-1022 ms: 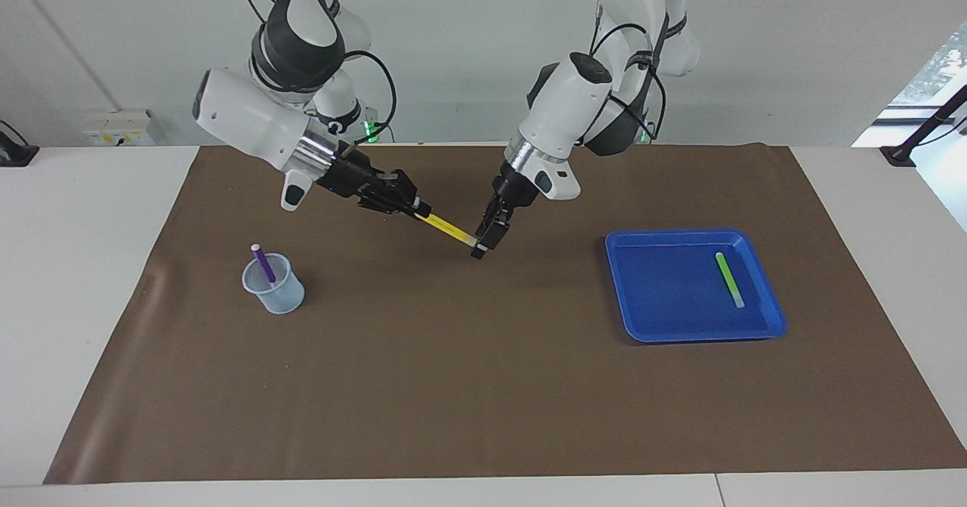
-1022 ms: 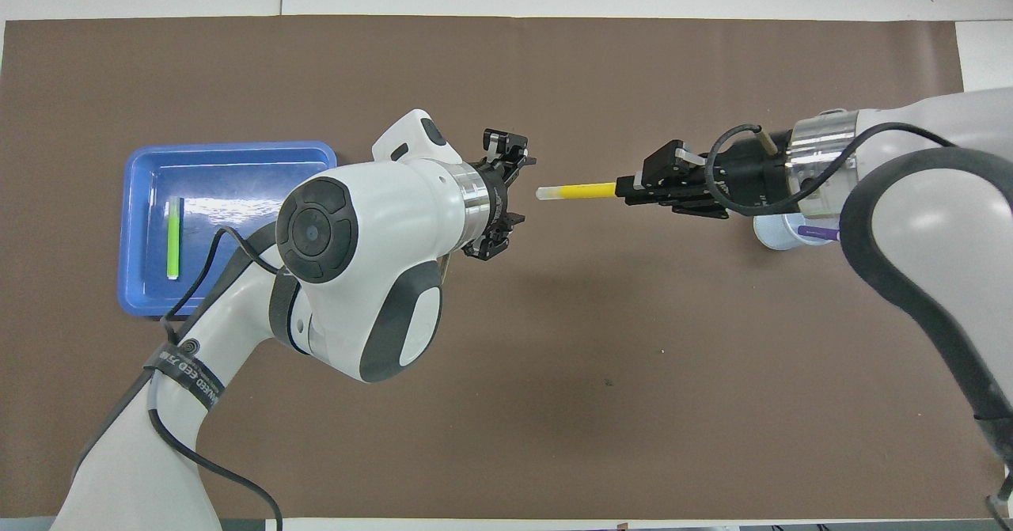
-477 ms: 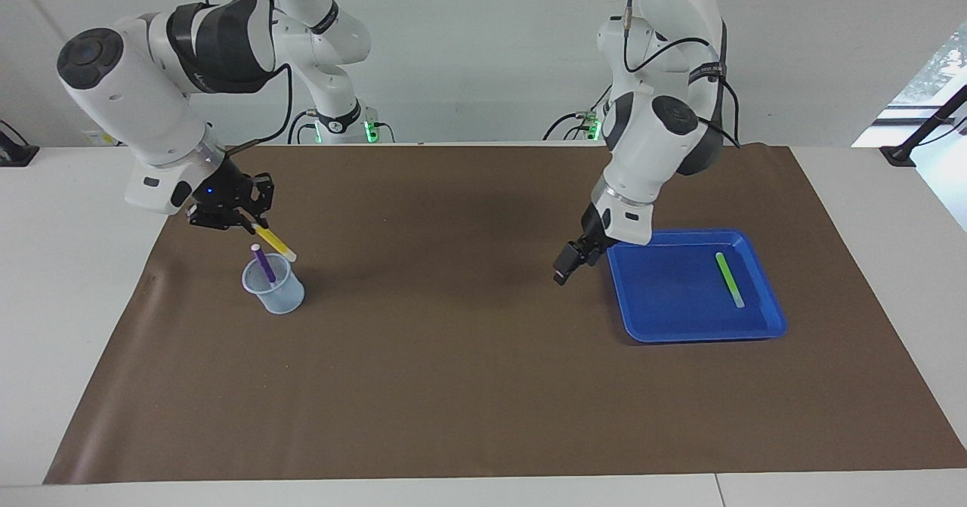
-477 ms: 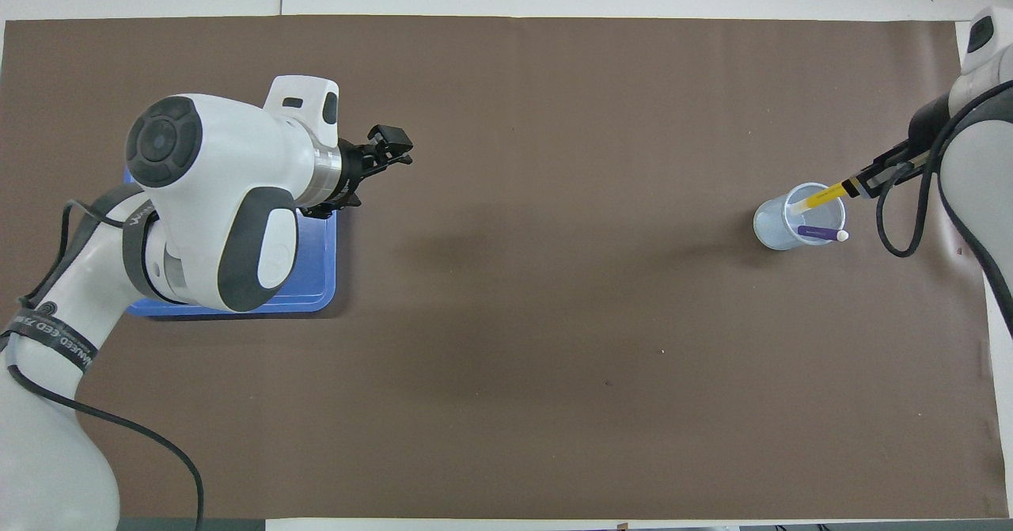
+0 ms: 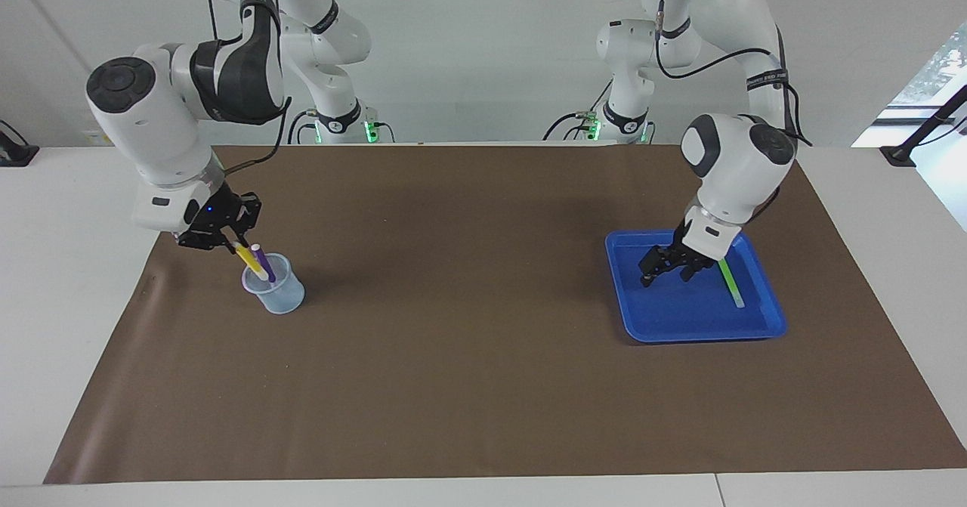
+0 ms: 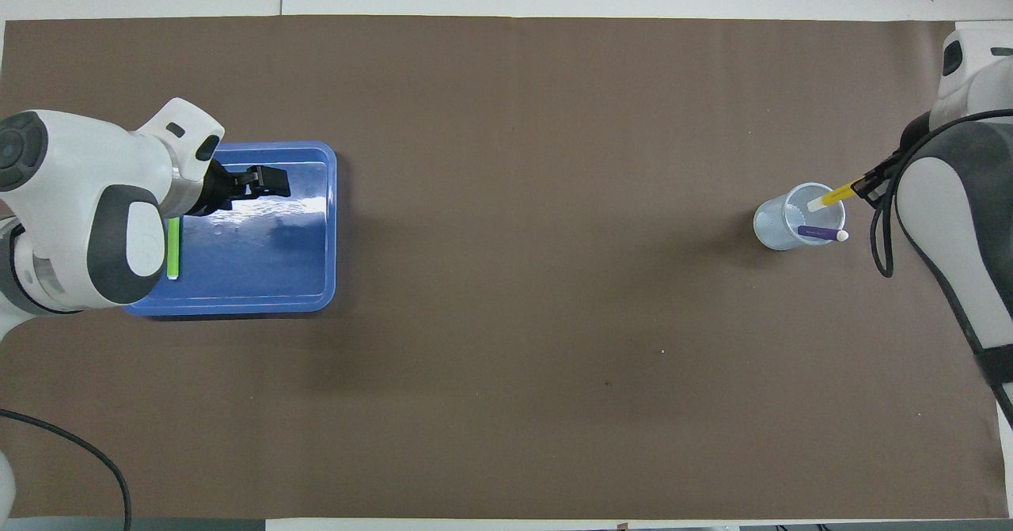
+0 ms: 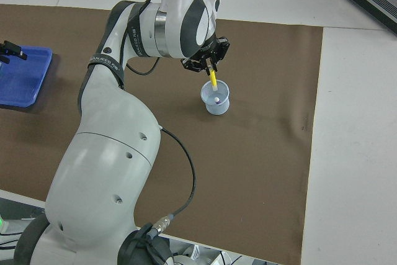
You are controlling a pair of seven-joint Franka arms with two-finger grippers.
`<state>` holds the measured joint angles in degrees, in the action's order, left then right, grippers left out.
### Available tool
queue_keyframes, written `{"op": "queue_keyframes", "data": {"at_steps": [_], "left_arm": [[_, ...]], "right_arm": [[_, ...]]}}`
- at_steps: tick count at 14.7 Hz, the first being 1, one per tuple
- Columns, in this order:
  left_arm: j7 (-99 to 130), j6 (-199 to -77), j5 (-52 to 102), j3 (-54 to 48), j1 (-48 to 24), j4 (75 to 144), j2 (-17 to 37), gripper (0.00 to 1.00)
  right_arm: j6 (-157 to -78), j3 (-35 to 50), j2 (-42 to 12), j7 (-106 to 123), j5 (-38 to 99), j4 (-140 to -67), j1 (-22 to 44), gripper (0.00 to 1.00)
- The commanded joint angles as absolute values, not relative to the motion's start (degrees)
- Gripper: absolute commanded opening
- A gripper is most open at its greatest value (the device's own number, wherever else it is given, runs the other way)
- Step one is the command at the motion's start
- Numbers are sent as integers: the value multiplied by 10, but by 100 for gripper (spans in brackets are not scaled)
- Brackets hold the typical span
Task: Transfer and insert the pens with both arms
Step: 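Grasp the green pen with the left gripper while the right gripper releases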
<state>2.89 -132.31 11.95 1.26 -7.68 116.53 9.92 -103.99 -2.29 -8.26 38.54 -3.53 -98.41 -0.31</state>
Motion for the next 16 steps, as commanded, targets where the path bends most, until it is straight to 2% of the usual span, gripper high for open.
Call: {"op": "queue_keyframes", "data": {"at_steps": [1,7,8,9,10,11,12,13,16], "left_arm": [[-62,-1327,71,5,-31,1182,98,100],[-86,-1354,-4,5,27,1173,151,99],[-86,-1352,-4,4,36,1173,156,99],[-86,-1347,-4,4,39,1175,156,98],[-86,-1346,-4,4,39,1179,156,94],[-85,-1346,-4,4,39,1188,156,82],[-84,-1345,-4,4,39,1197,153,47],[-84,-1341,-4,4,40,1195,152,2],[-84,-1339,-3,4,39,1193,152,0]], "right_arm": [[-1071,-17,-47,397,-45,-1044,-11,0],[-1089,-17,-38,396,-44,-1070,-18,0],[-1090,-17,-36,396,-44,-1071,-18,44],[-1090,-17,-37,393,-44,-1067,-18,99],[-1084,-17,-40,393,-40,-1056,-18,100],[-1077,-17,-42,393,-35,-1045,-18,100],[-1068,-15,-40,393,-33,-1039,-18,100],[-1063,-15,-36,392,-23,-1035,-16,100],[-1058,-13,-25,390,88,-1030,-11,100]]}}
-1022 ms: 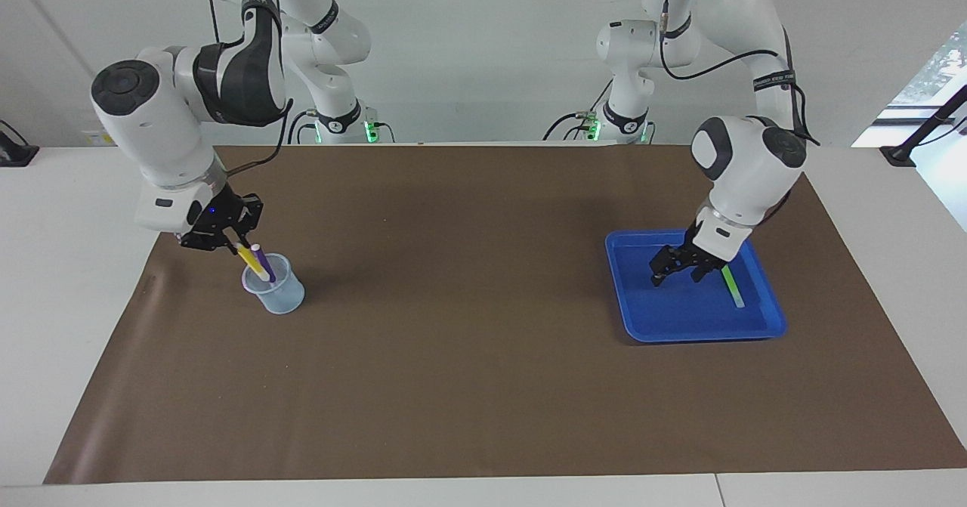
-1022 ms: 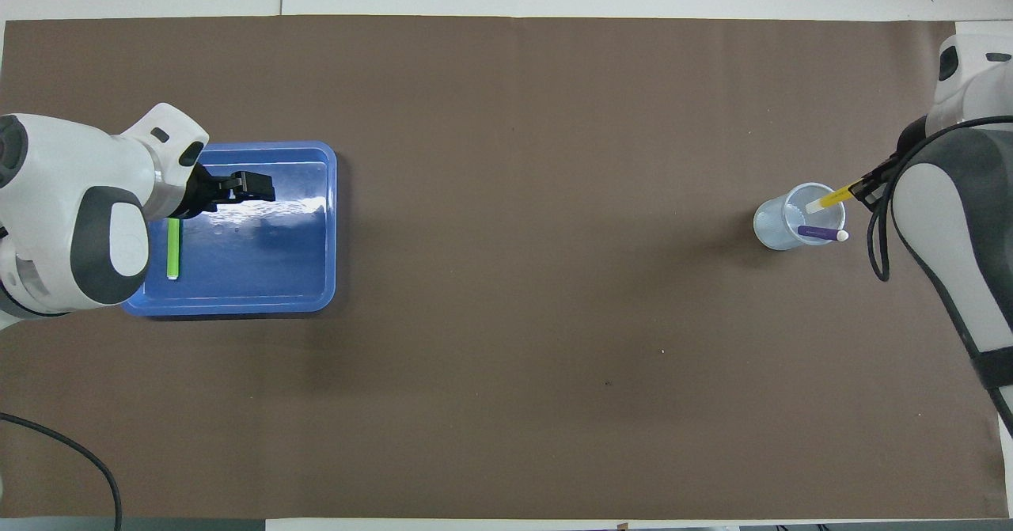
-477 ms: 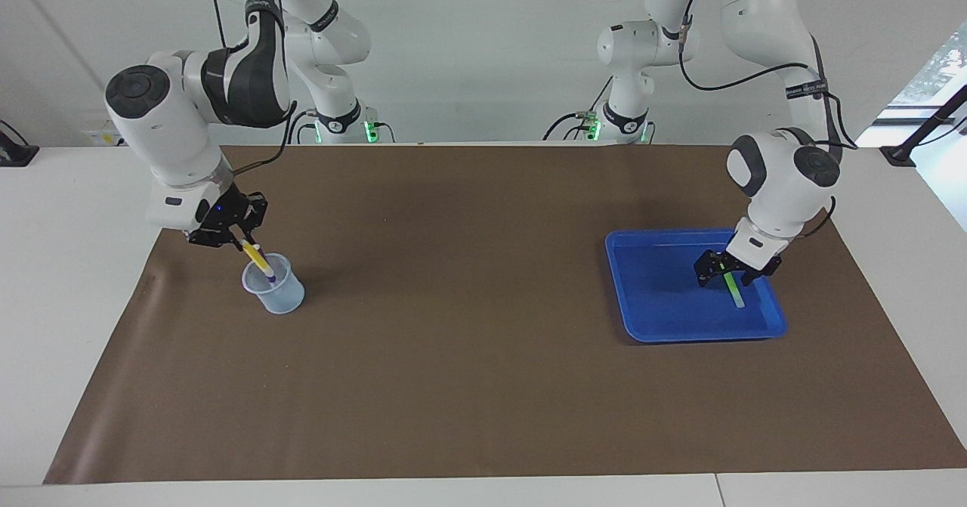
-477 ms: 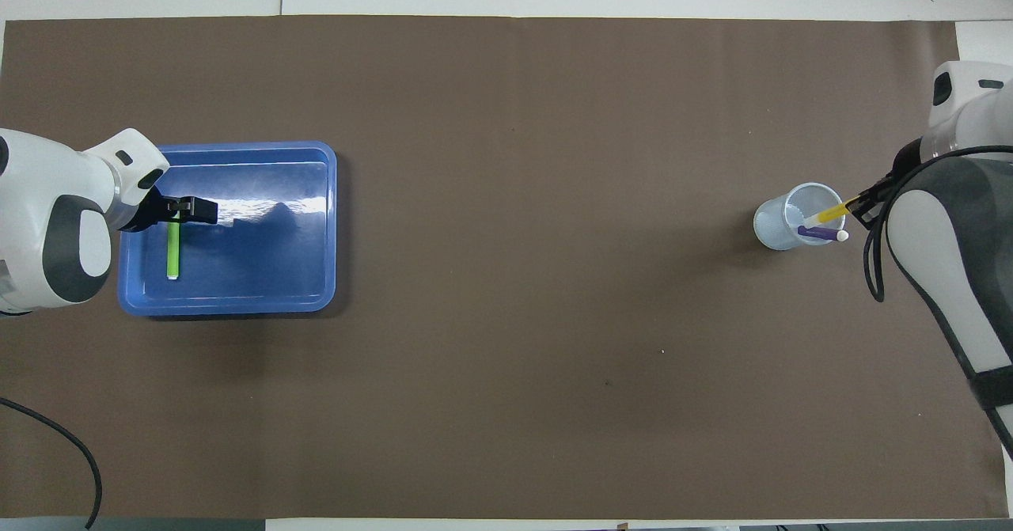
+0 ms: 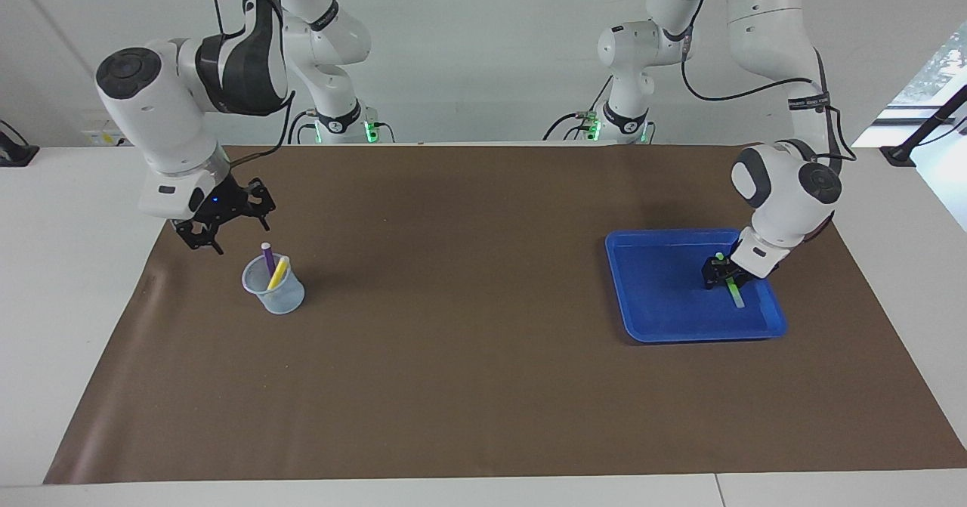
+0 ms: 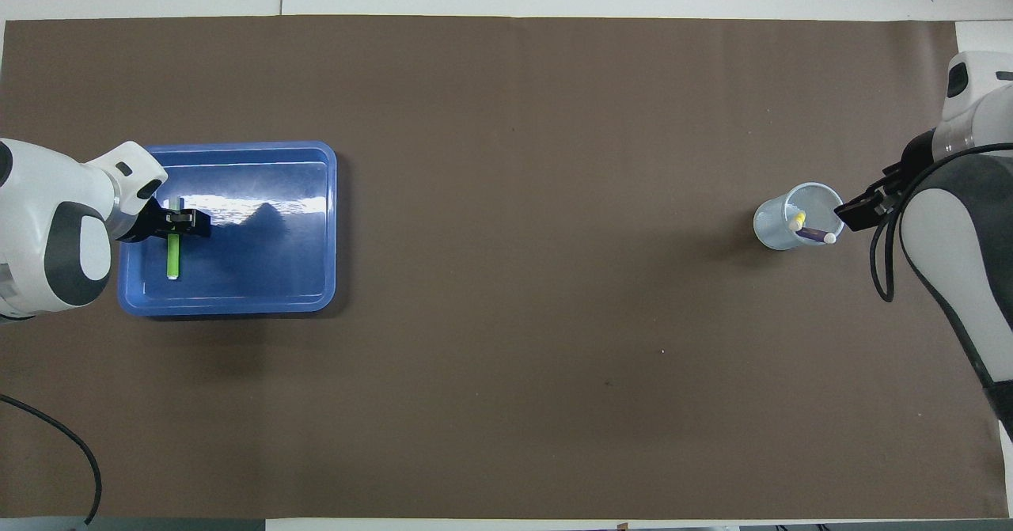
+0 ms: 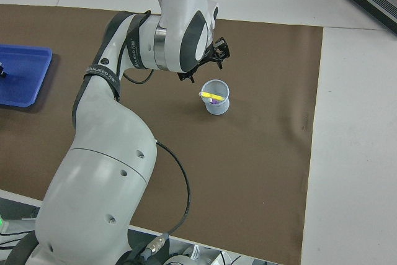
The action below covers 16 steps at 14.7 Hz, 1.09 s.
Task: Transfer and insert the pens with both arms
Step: 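Grasp the green pen with the left gripper while the right gripper releases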
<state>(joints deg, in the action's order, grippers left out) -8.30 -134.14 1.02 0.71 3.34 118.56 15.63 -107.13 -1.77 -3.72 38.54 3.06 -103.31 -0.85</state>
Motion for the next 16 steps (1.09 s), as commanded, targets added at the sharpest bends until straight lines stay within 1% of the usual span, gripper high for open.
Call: {"op": "queue_keyframes", "data": {"at_steps": [1,3,5,8,9,11,12,14,16], "left_arm": [[-82,-1335,-3,4,38,1194,149,0],[-78,-1310,-3,3,35,1191,141,0],[-68,-1284,1,2,29,1187,122,0],[2,-1210,2,-2,5,1137,111,0],[32,-1186,10,-2,-8,1118,109,0],[126,-1160,58,-1,-31,1092,103,0],[207,-1160,82,-1,-51,1083,98,0],[360,-1166,123,-2,-93,1056,104,0],[480,-1177,154,-1,-137,1044,107,0]], "right_arm": [[-1058,-12,-25,382,136,-1029,-10,100],[-1057,-2,-25,294,220,-1031,3,100],[-1060,2,-25,155,278,-1030,36,100],[-1071,3,-19,-34,310,-1035,84,100],[-1088,3,-19,-67,317,-1035,95,100],[-1120,3,-19,-107,357,-1039,112,100],[-1127,3,-18,-139,399,-1049,112,100],[-1157,3,-5,-158,476,-1079,113,100],[-1179,3,-4,-179,487,-1090,127,100]]}}
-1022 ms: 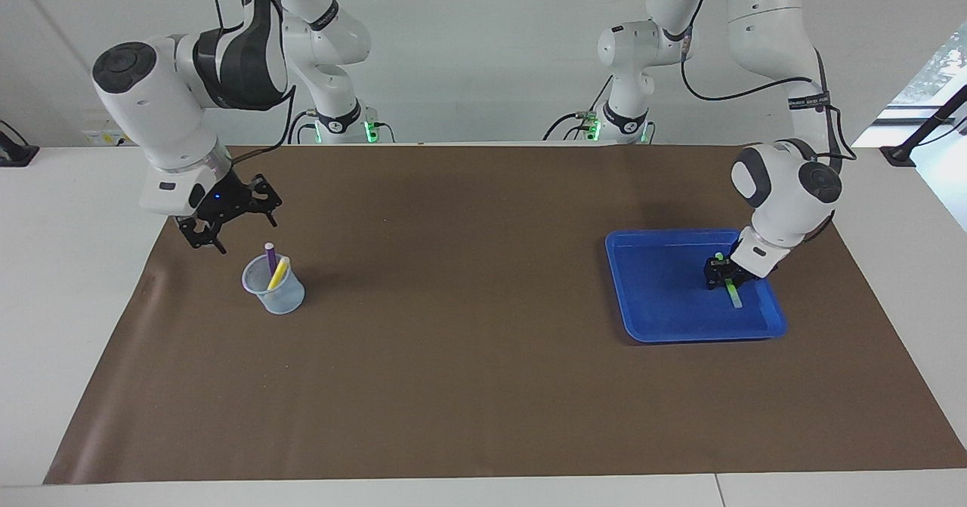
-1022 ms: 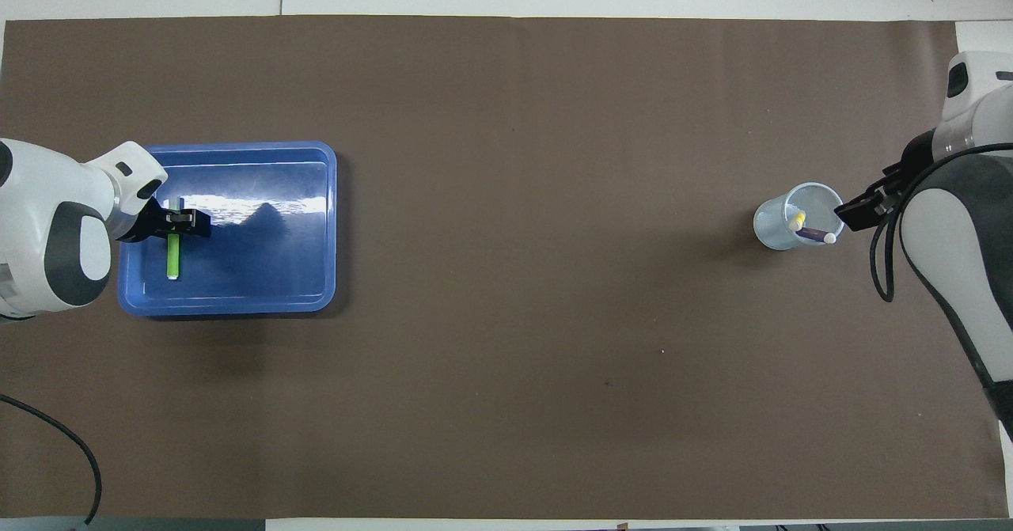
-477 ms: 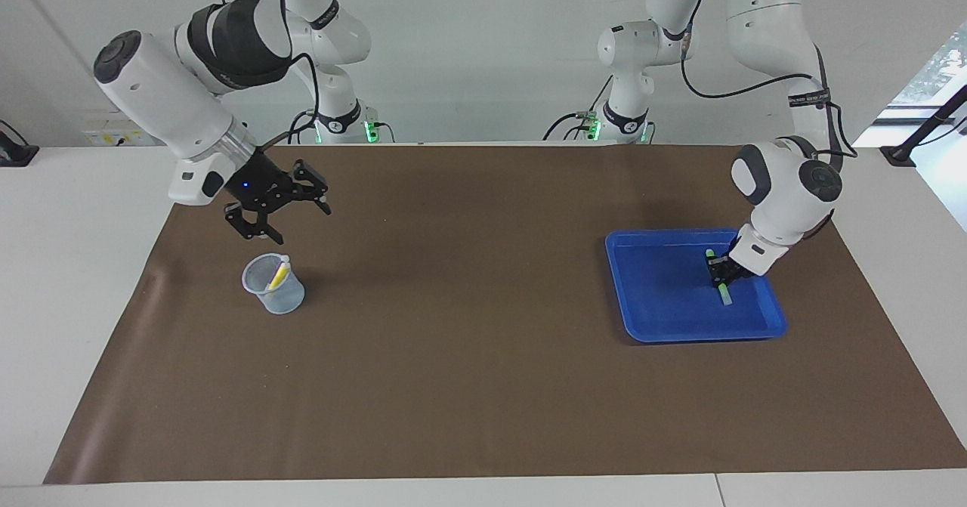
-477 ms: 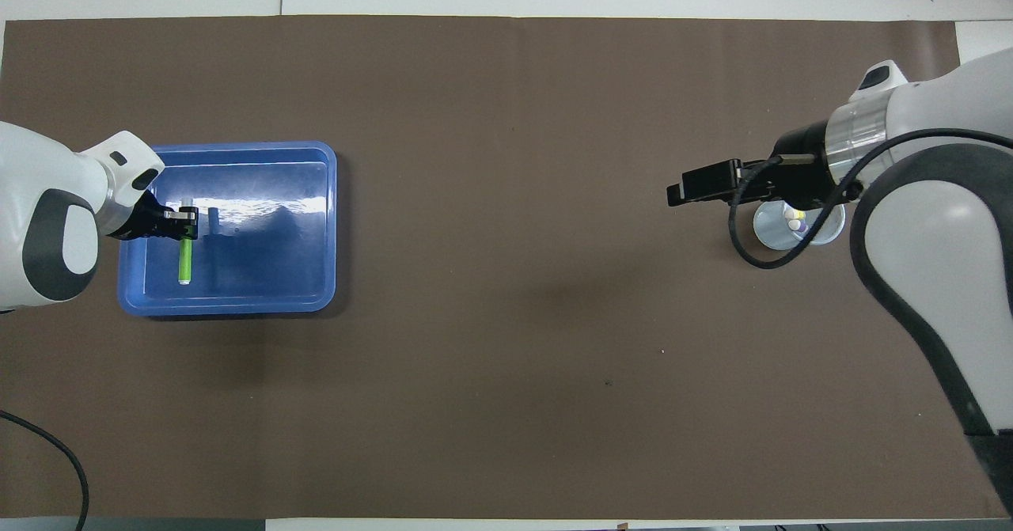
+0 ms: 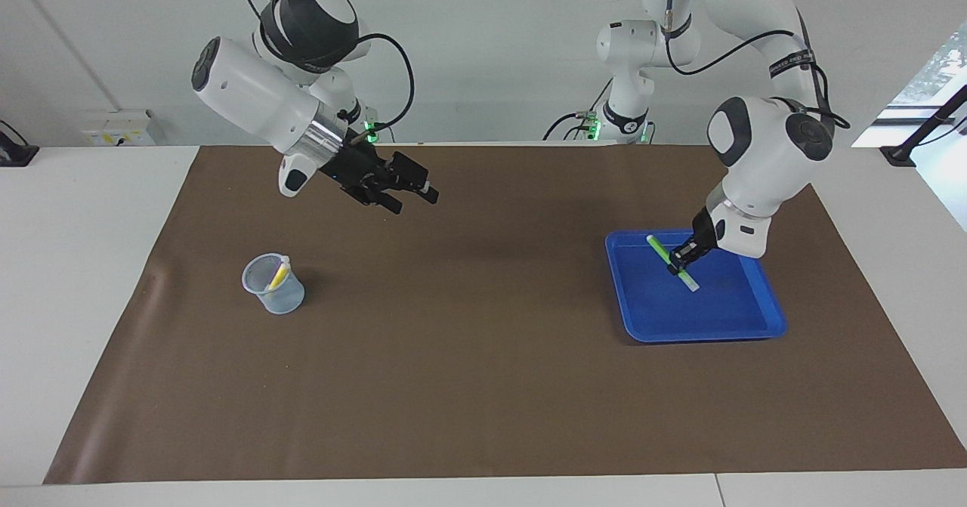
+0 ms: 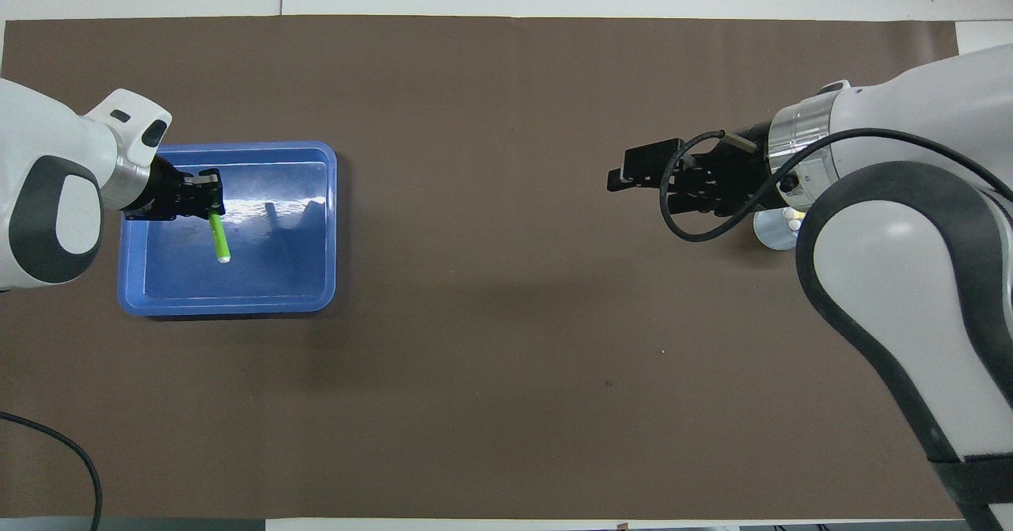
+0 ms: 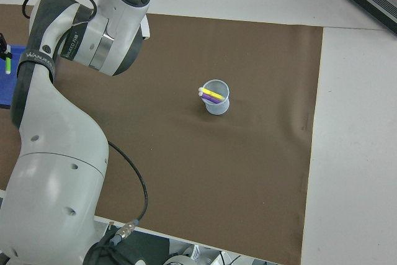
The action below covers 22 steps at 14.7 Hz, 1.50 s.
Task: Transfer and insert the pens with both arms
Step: 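Pass the green pen from the left gripper to the right gripper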
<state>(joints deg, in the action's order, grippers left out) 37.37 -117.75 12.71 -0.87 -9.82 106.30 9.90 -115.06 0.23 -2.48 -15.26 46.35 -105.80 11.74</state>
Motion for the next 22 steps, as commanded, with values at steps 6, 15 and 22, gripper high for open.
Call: {"op": "queue_keyframes", "data": {"at_steps": [6,15,22], "left_arm": [[738,-1287,241,-2,-245,1043,120,0],[889,-1416,320,-2,-334,1036,130,0],[926,-1439,320,-1,-371,1040,132,0]], "right_arm": [[-1299,3,-8,-178,556,-1137,171,100],[-1356,3,-15,-25,667,-1193,190,100],[-1355,3,-15,-26,686,-1193,191,96]]}}
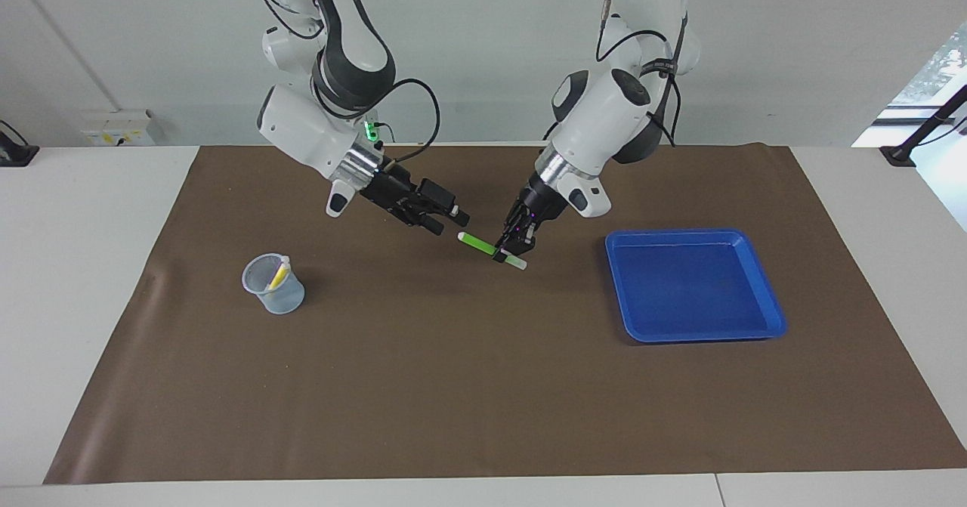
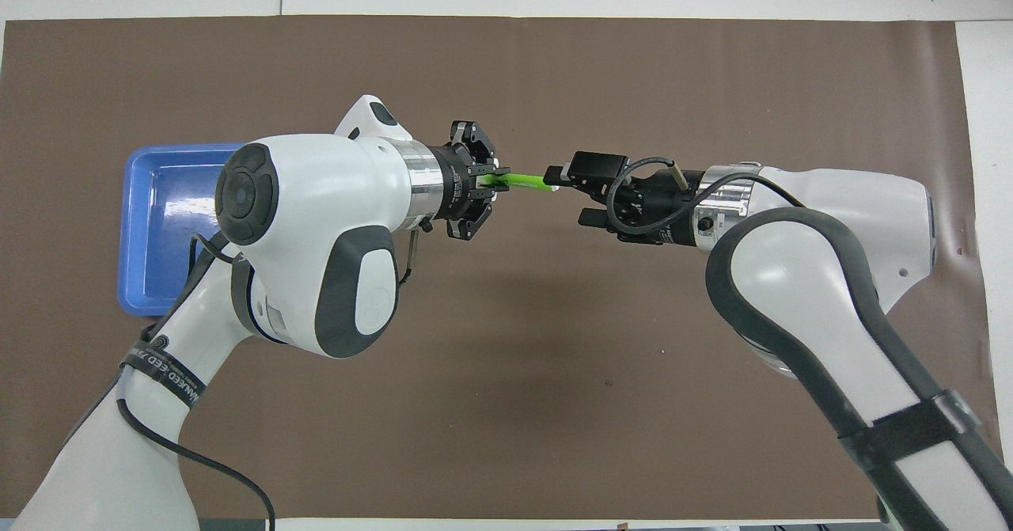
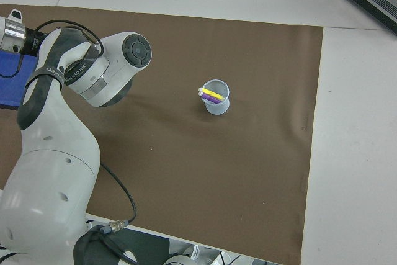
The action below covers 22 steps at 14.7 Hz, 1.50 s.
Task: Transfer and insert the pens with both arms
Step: 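Pass the green pen from the left gripper to the right gripper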
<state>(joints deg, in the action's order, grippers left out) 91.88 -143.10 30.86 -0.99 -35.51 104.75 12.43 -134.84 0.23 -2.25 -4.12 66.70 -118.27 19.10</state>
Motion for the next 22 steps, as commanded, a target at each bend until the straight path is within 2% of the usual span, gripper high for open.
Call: {"op": "queue_keyframes", "data": {"at_steps": [1,2,5,9,11,13,14,19,20,21,22], "left_arm": [[926,-1439,320,-1,-373,1041,131,0],[927,-1439,320,-1,-378,1041,131,0],[928,-1439,320,-1,-380,1041,131,0],[928,-1440,320,-1,-386,1043,130,0],[927,-1439,320,-1,-387,1044,129,0],[927,-1440,320,-1,-387,1045,129,0],[926,-1439,320,-1,-387,1045,129,0],[915,-1436,314,-1,-387,1050,127,1],[899,-1434,312,1,-387,1051,127,72],[876,-1432,312,1,-386,1051,127,100],[848,-1432,311,2,-381,1054,127,100]], "right_arm": [[-1354,3,-15,-26,686,-1193,191,93],[-1354,3,-15,-26,687,-1192,191,89],[-1348,3,-15,-26,687,-1189,188,64],[-1341,3,-15,-27,688,-1189,183,48],[-1340,3,-15,-28,687,-1189,183,37],[-1335,3,-15,-27,688,-1189,182,18],[-1334,3,-15,-28,690,-1188,182,0],[-1320,0,-14,-29,720,-1186,178,0],[-1314,-1,-15,-28,719,-1185,177,0],[-1308,-2,-15,-27,716,-1183,175,0],[-1297,-2,-16,-28,701,-1176,166,0]]}}
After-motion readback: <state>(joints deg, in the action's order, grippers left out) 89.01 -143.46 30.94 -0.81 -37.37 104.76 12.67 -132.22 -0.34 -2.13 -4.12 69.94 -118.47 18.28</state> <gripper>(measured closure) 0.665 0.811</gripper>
